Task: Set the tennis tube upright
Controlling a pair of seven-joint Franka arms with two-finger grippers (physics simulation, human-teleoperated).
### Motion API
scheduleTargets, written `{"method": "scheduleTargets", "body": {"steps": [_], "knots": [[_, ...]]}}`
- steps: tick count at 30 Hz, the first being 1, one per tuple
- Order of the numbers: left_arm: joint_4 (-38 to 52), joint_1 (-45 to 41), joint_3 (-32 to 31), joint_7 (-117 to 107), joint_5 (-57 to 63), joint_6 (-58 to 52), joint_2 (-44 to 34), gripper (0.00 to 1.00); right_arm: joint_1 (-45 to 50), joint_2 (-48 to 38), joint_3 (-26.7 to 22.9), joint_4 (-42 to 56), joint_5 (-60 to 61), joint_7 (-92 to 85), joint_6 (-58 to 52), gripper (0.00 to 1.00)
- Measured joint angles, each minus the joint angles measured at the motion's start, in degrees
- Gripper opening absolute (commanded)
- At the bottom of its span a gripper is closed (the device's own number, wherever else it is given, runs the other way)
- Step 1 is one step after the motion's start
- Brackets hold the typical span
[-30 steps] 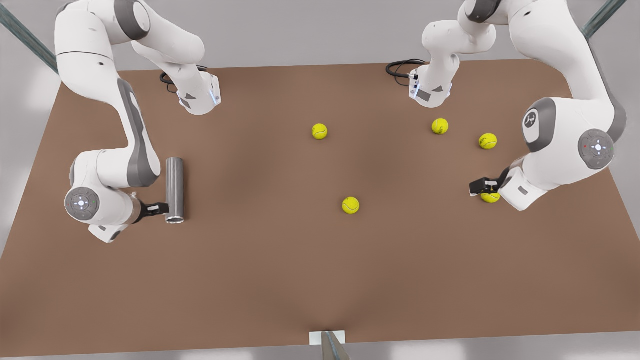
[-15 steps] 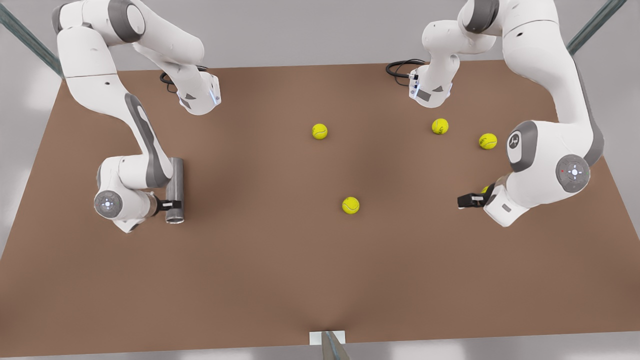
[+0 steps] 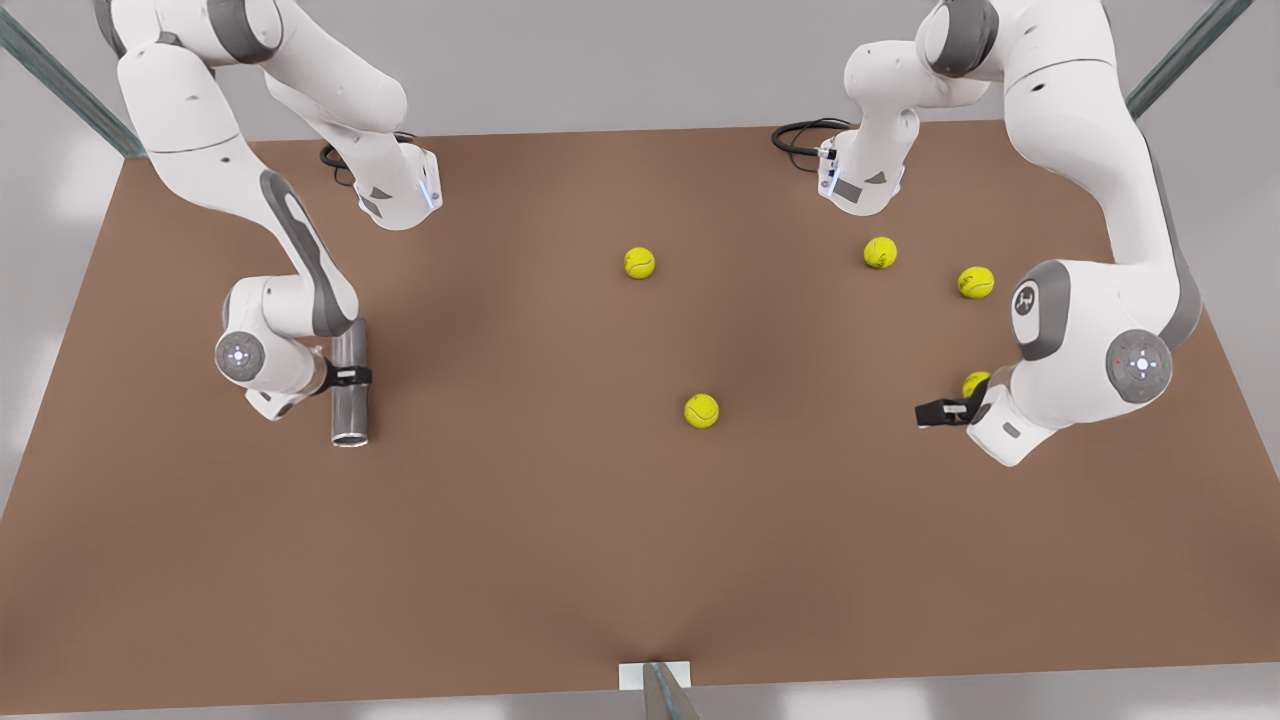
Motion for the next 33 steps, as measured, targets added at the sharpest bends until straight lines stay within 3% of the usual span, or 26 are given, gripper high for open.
{"method": "scheduleTargets", "body": {"steps": [8,13,14,33], "knots": [[0.09,0.18,0.09,0.00,0.21,0.00,0.79,1.00,0.22,1.38,0.00,-1.36,-0.01,-0.04,2.76,1.00],[0.00,0.27,0.18,0.00,0.25,0.35,0.88,1.00,0.27,1.91,0.00,-1.89,-0.10,-0.10,4.35,0.71],[0.00,0.27,0.26,0.00,0.25,0.43,0.96,1.00,0.28,1.91,0.00,-1.89,-0.10,-0.19,4.35,0.69],[0.18,0.27,0.26,0.00,0.18,0.26,0.88,1.00,0.44,1.08,0.02,-2.02,0.19,-1.10,3.70,0.70]]}}
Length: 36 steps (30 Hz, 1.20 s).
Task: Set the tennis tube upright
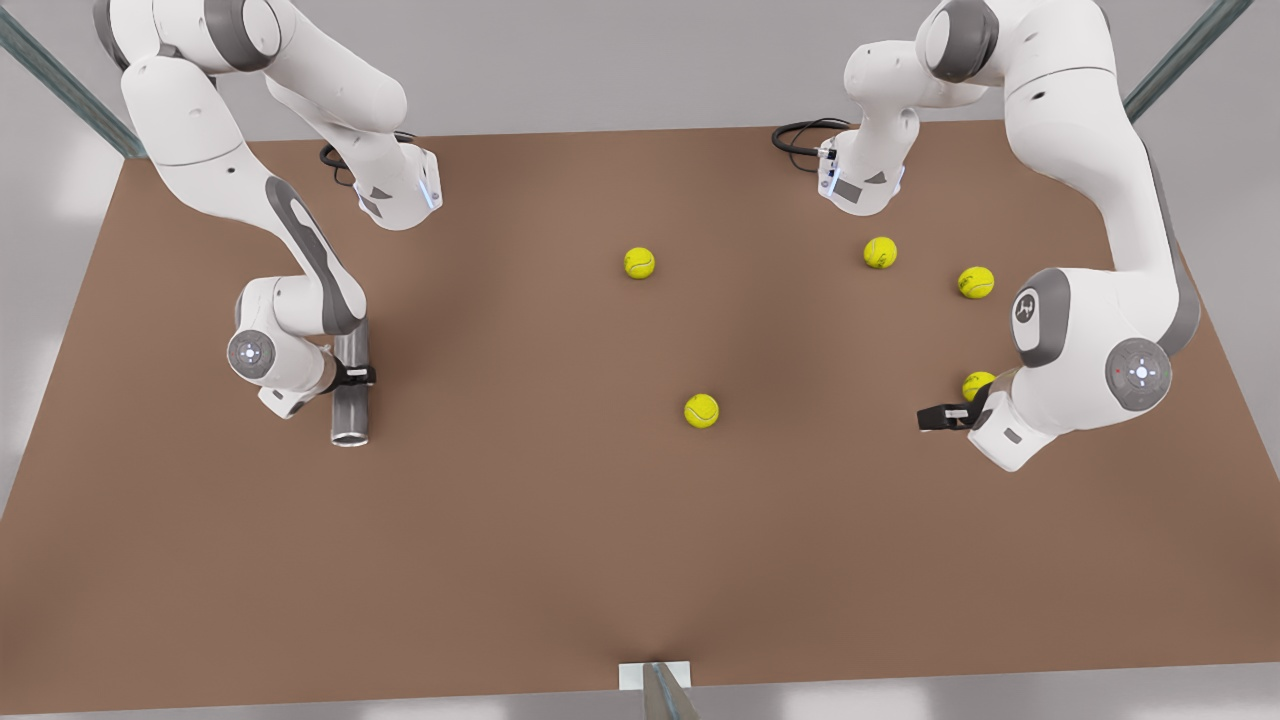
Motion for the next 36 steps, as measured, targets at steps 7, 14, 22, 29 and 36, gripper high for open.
{"method": "scheduleTargets", "body": {"steps": [7,14,22,29,36], "knots": [[0.09,0.10,0.00,0.00,-0.06,0.00,0.00,1.00,0.15,-4.60,0.09,-0.08,-0.05,-1.74,-2.37,0.69],[0.15,0.12,0.00,0.00,-0.17,0.09,0.09,1.00,0.94,-6.06,2.19,2.95,-0.23,-2.13,2.04,0.69],[0.18,0.15,0.09,0.00,-0.22,0.14,0.16,1.00,10.70,-2.76,4.71,11.90,0.28,-2.46,5.22,0.69],[0.45,0.62,0.18,0.09,-0.18,0.26,1.75,1.00,27.48,3.71,3.71,21.68,0.23,-6.41,6.42,0.69],[0.44,0.68,0.18,0.09,-0.19,2.02,1.84,1.00,48.62,15.89,-2.93,42.78,-0.28,-9.10,2.23,0.69]]}}
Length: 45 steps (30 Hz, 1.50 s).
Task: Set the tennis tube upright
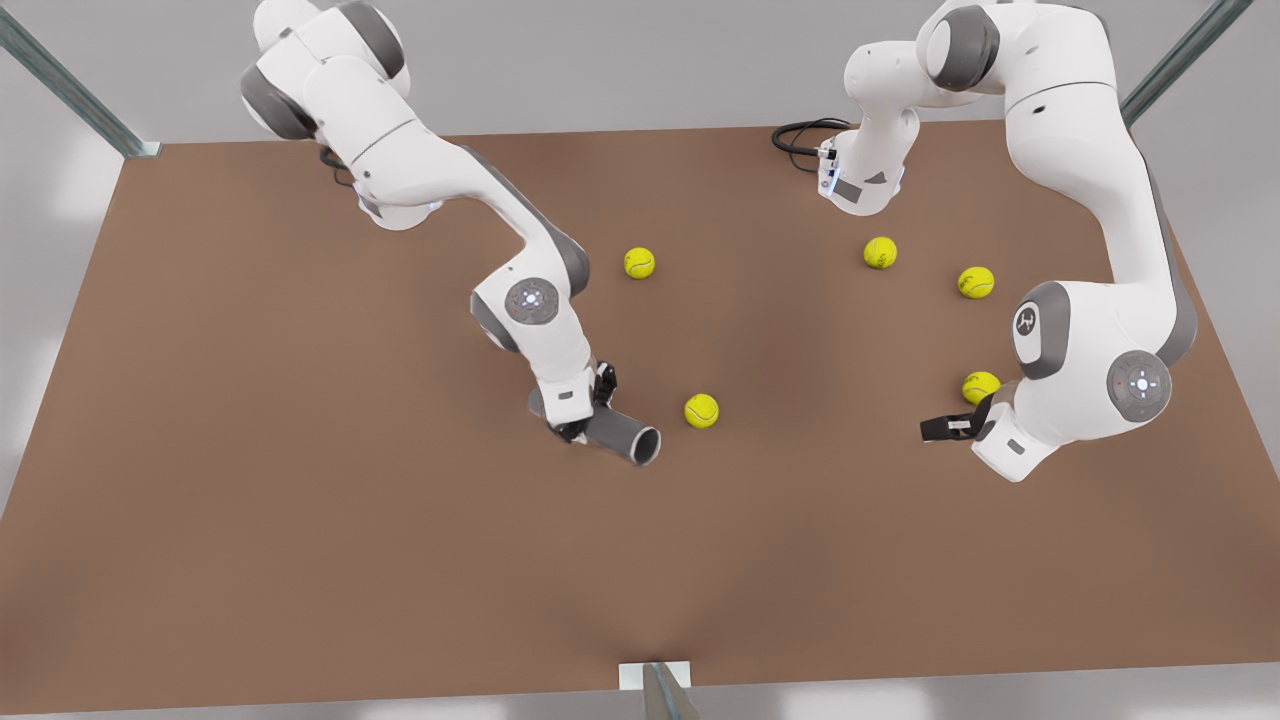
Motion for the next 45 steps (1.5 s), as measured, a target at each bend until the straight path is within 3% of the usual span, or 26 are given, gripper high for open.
{"method": "scheduleTargets", "body": {"steps": [9,16,23,25,38,40,42,43,45], "knots": [[0.00,0.69,-0.01,0.00,-0.12,0.11,-0.11,1.00,3.97,11.32,-1.41,13.28,-20.86,-14.56,2.38,0.71],[-0.09,0.82,0.00,0.03,-0.35,0.26,0.17,1.00,9.80,20.26,-3.64,25.63,-20.87,-15.42,1.37,0.71],[-0.09,0.91,0.00,0.09,-0.30,0.09,0.09,1.00,13.80,24.64,-8.37,28.62,-19.26,-13.59,1.16,0.71],[-0.05,0.90,0.00,0.18,-0.25,0.09,0.09,1.00,14.98,25.70,-9.93,29.50,-18.91,-11.52,1.02,1.00],[-0.09,0.90,0.00,0.09,-0.17,0.09,0.09,1.00,14.69,21.83,-9.91,29.16,-17.49,-10.91,1.18,1.00],[-0.09,0.90,0.00,0.00,-0.20,0.09,0.09,1.00,13.60,15.49,-9.32,25.12,-16.18,-10.84,-0.05,1.00],[0.07,0.98,-0.08,0.01,-0.30,0.00,-0.47,1.00,10.67,4.29,-7.97,14.60,-13.58,-7.81,-1.24,1.00],[1.36,1.09,-0.04,0.07,-0.34,-0.66,-1.10,1.00,4.48,-1.61,-3.90,10.15,-11.97,-7.63,-4.37,1.00],[2.90,1.12,-0.34,0.09,-0.48,-0.82,-2.39,1.00,-13.75,-9.53,10.63,7.64,-10.97,-5.72,-16.66,1.00]]}}
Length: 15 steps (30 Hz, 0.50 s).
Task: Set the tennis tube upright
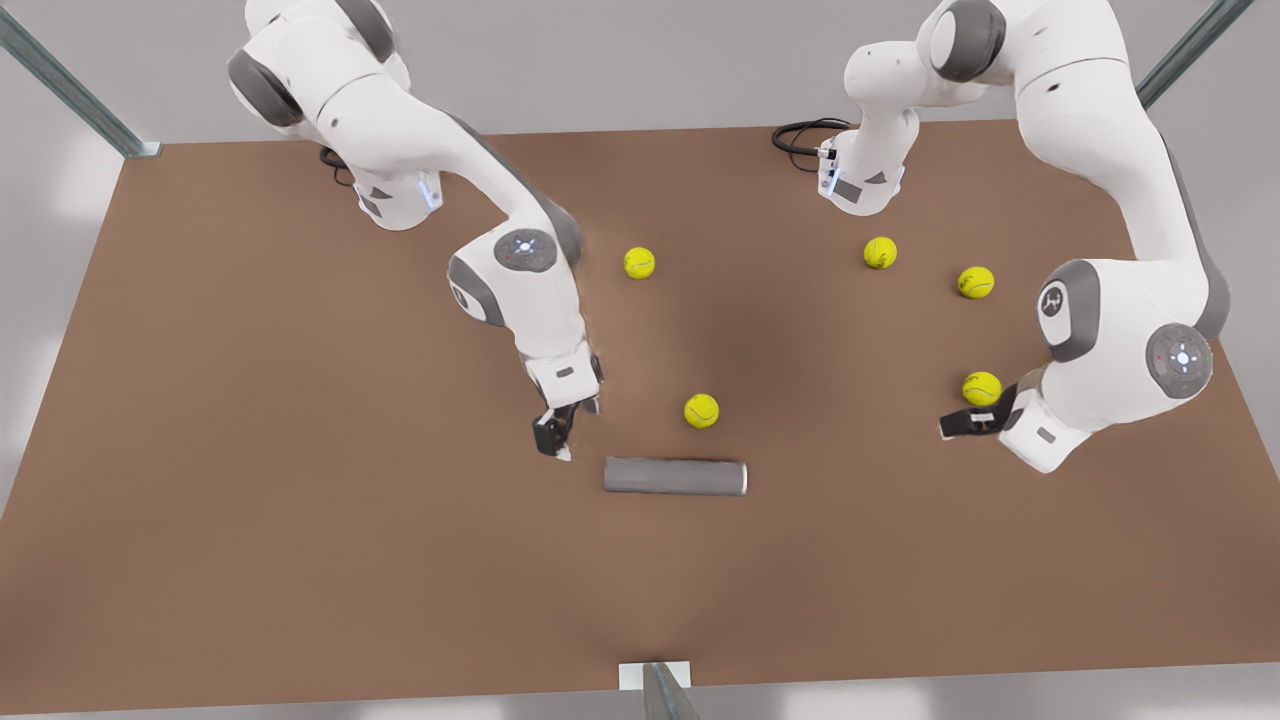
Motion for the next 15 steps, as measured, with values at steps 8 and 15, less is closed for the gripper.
{"method": "scheduleTargets", "body": {"steps": [8,15], "knots": [[2.21,1.88,-7.56,0.67,-33.09,6.42,15.55,0.99,-4.14,-23.69,-29.32,-1.84,15.72,15.12,-37.62,1.00],[13.32,-1.50,-11.36,5.49,-41.21,13.28,31.28,0.99,-5.45,-19.83,-29.60,0.32,15.74,14.18,-39.10,1.00]]}}
